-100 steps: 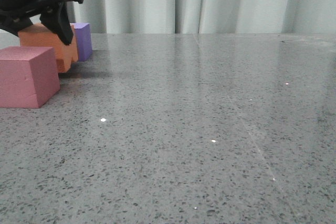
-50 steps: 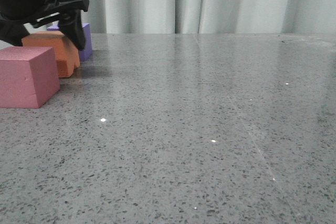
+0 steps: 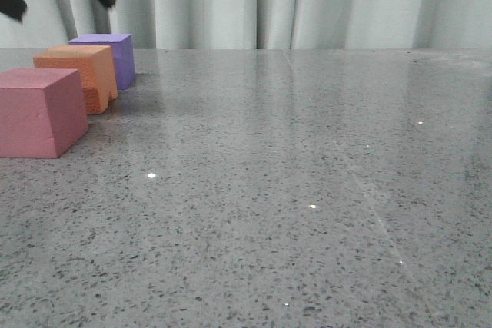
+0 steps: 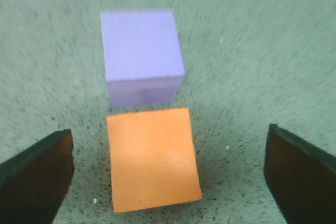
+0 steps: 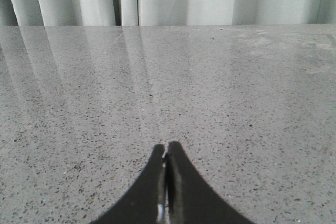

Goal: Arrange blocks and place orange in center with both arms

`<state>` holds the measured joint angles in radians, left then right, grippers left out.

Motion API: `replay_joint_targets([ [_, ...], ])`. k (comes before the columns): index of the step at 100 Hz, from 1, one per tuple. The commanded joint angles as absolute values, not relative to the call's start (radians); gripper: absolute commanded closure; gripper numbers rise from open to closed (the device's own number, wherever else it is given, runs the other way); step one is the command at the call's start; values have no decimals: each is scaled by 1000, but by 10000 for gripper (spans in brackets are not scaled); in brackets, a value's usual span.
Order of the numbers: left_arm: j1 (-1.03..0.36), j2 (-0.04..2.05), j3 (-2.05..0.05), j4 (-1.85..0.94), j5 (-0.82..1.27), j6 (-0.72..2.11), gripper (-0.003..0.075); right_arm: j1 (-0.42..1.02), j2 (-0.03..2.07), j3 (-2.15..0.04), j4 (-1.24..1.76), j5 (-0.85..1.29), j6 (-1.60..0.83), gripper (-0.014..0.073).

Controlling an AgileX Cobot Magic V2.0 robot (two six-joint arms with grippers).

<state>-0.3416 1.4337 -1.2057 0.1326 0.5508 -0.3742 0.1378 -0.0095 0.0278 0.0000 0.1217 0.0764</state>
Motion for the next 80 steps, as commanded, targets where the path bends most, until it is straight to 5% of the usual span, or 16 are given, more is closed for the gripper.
replay_joint_targets([
  [1,-341,1321,-1210,160,478,-373,29,133,-30,14,0,35,69,713],
  [18,-341,1135,-1119,218,439,-373,50,133,-30,14,0,35,69,713],
  [36,-341,914,-961,252,428,-373,171,133,-30,14,0,35,69,713],
  [71,-341,521,-637,300,428,-373,721,133,-30,14,0,35,69,713],
  [80,-341,455,-574,303,428,-373,739,133,-30,14,0,35,69,713],
])
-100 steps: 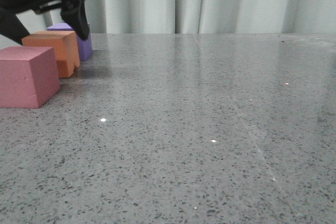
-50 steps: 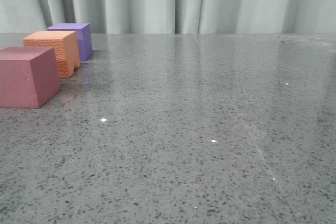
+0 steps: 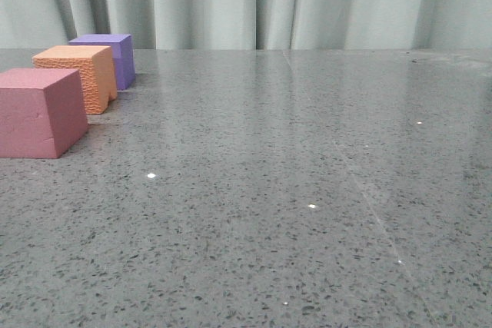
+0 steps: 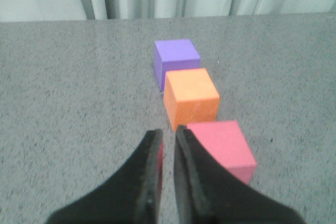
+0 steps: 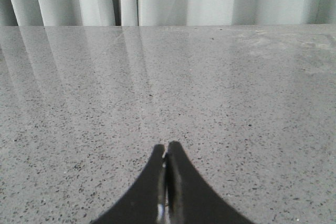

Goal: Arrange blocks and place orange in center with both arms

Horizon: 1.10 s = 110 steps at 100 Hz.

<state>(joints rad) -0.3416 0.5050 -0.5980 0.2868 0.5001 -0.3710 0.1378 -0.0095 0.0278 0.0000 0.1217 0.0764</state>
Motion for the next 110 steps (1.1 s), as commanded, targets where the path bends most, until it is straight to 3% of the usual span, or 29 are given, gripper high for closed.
replay_joint_targets([
  [1,-341,450,-569,303,428,-373,739,133,-30,14,0,35,69,713],
  [22,-341,390,-491,304,443,-373,739,133,-30,14,0,35,69,713],
  [110,-341,388,-489,322,441,-373,739,133,-30,14,0,35,69,713],
])
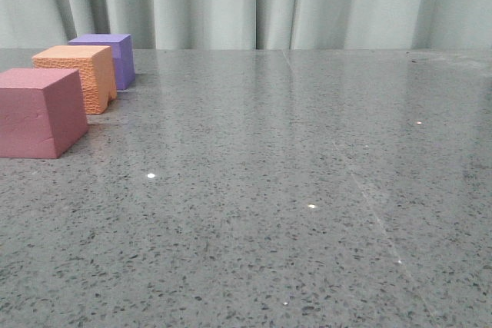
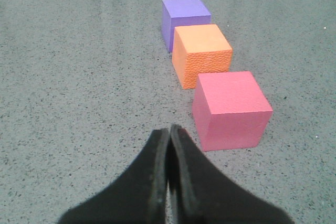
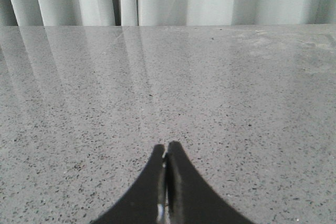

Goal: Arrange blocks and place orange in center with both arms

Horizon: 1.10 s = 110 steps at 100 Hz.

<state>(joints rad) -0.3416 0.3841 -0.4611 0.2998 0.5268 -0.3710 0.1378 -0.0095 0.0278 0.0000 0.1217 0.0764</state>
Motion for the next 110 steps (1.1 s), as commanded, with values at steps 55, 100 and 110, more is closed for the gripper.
replay_joint_targets([
  [55,-130,142,-158,140,130,-127,739,133,-30,14,0,35,69,713],
  [100,-114,-36,39,141,30,-129,739,133,-30,14,0,35,69,713],
  [110,-114,-36,51,141,10,-129,739,133,-30,14,0,35,69,713],
])
